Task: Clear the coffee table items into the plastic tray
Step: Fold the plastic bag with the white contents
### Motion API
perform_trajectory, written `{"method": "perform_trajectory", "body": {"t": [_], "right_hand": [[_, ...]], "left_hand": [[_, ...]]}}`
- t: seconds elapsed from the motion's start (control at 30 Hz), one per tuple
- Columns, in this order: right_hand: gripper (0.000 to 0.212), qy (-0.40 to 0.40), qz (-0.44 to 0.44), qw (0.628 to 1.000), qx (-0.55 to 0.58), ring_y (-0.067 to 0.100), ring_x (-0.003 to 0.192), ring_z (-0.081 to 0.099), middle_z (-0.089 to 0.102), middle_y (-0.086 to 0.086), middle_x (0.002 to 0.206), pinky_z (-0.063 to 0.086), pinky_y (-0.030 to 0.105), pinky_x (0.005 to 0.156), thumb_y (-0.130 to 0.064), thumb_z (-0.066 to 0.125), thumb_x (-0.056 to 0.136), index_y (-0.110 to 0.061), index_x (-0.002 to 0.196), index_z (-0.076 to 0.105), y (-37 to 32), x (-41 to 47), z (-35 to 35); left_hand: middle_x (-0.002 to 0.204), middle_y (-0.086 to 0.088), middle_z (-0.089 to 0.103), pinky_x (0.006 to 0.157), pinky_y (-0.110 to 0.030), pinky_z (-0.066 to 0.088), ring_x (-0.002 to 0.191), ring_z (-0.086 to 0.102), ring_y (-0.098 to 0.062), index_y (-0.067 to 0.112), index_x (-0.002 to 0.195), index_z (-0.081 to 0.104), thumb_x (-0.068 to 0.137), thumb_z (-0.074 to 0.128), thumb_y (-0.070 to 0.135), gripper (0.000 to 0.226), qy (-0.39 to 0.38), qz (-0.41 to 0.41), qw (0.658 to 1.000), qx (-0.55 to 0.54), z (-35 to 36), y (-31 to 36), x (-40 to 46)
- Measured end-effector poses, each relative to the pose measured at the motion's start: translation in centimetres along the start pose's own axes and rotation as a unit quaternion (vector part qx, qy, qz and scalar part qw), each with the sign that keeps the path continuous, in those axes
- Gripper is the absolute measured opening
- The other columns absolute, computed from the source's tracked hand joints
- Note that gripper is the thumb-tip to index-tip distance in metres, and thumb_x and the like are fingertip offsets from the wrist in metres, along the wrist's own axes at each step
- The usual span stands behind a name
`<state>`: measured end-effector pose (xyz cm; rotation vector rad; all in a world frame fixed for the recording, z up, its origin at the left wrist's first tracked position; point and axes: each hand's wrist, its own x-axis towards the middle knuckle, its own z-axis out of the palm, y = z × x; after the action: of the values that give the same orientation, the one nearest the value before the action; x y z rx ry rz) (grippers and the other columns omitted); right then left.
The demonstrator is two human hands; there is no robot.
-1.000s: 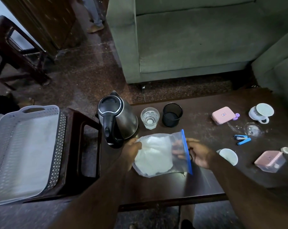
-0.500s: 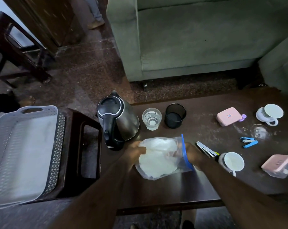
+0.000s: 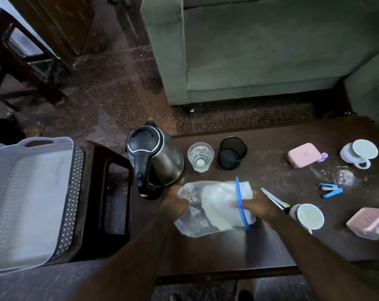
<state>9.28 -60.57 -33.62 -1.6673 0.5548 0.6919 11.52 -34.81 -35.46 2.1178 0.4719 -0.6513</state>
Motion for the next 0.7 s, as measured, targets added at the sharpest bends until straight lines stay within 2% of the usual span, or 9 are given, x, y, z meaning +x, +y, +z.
{"method": "perform_trajectory", "body": {"t": [0.2,0.3,0.4,0.5,0.57,0.6,0.63,0.67,0.7], "right_hand": [[0.040,0.177,0.031,0.983,0.031,0.027,0.092,0.065,0.069,0.010,0.103,0.051,0.037,0.075,-0.019,0.084,0.073,-0.011,0.108,0.068,0.6,-0.5,-2.7],[0.043,0.214,0.000,0.975,0.050,0.029,0.096,0.065,0.069,0.012,0.108,0.052,0.040,0.079,-0.019,0.083,0.075,-0.009,0.114,0.066,-0.2,-2.2,-4.8],[0.036,0.201,-0.012,0.971,0.132,0.037,0.104,0.066,0.071,0.015,0.110,0.054,0.054,0.091,-0.021,0.079,0.079,-0.012,0.111,0.067,-1.3,-4.5,-6.3],[0.037,0.095,-0.036,0.959,0.263,0.040,0.111,0.065,0.071,0.018,0.115,0.053,0.050,0.088,-0.021,0.075,0.080,-0.010,0.115,0.069,-2.3,-6.3,-6.6],[0.050,0.016,-0.047,0.944,0.325,0.034,0.114,0.066,0.070,0.014,0.121,0.056,0.048,0.085,-0.025,0.078,0.074,-0.014,0.121,0.067,-3.2,-6.8,-5.7],[0.055,-0.011,-0.046,0.943,0.329,0.032,0.112,0.067,0.071,0.012,0.121,0.058,0.045,0.080,-0.028,0.081,0.071,-0.016,0.122,0.066,-3.5,-6.6,-5.1],[0.059,-0.032,-0.045,0.946,0.321,0.030,0.111,0.068,0.071,0.010,0.120,0.059,0.042,0.076,-0.033,0.084,0.067,-0.020,0.122,0.067,-3.8,-6.5,-4.3],[0.062,-0.045,-0.044,0.951,0.304,0.028,0.110,0.069,0.072,0.009,0.120,0.060,0.040,0.074,-0.039,0.087,0.064,-0.023,0.121,0.068,-3.9,-6.2,-3.7],[0.062,-0.052,-0.044,0.957,0.282,0.026,0.110,0.069,0.072,0.008,0.120,0.060,0.039,0.075,-0.044,0.087,0.062,-0.026,0.119,0.069,-4.1,-5.8,-3.2]], "left_hand": [[0.108,-0.017,0.063,0.080,-0.031,0.046,0.102,0.062,-0.029,0.002,0.111,0.058,0.080,0.063,-0.001,0.031,0.000,0.007,1.000,0.028,0.1,-0.3,0.2],[0.121,-0.023,0.061,0.094,-0.042,0.049,0.116,0.059,-0.039,0.000,0.116,0.056,0.081,0.066,0.007,0.036,-0.014,-0.007,0.997,0.073,0.3,0.0,-0.1],[0.136,-0.014,0.050,0.104,-0.043,0.042,0.126,0.050,-0.037,0.009,0.130,0.044,0.074,0.075,0.029,0.068,0.043,-0.049,0.988,0.141,0.8,1.2,-2.0],[0.135,-0.010,0.051,0.103,-0.044,0.039,0.126,0.048,-0.034,0.015,0.128,0.047,0.078,0.062,0.060,0.069,0.143,-0.029,0.966,0.212,2.0,4.3,-5.1],[0.122,0.000,0.064,0.099,-0.039,0.045,0.117,0.057,-0.021,0.030,0.117,0.059,0.075,0.044,0.081,0.068,0.131,0.044,0.986,0.091,2.8,6.9,-6.8],[0.112,0.007,0.070,0.095,-0.034,0.049,0.110,0.062,-0.012,0.037,0.109,0.064,0.071,0.036,0.089,0.070,0.070,0.065,0.995,-0.036,2.8,8.3,-7.6],[0.106,0.010,0.073,0.093,-0.031,0.051,0.105,0.065,-0.007,0.042,0.105,0.067,0.068,0.033,0.092,0.072,-0.025,0.054,0.981,-0.187,2.8,9.7,-8.2],[0.108,0.008,0.074,0.095,-0.036,0.053,0.108,0.066,-0.011,0.043,0.107,0.069,0.070,0.032,0.092,0.072,-0.136,0.021,0.939,-0.316,3.0,10.7,-8.7],[0.114,0.004,0.074,0.097,-0.042,0.052,0.112,0.065,-0.018,0.041,0.111,0.071,0.076,0.030,0.087,0.070,-0.195,0.002,0.894,-0.403,3.0,11.3,-8.5]]}}
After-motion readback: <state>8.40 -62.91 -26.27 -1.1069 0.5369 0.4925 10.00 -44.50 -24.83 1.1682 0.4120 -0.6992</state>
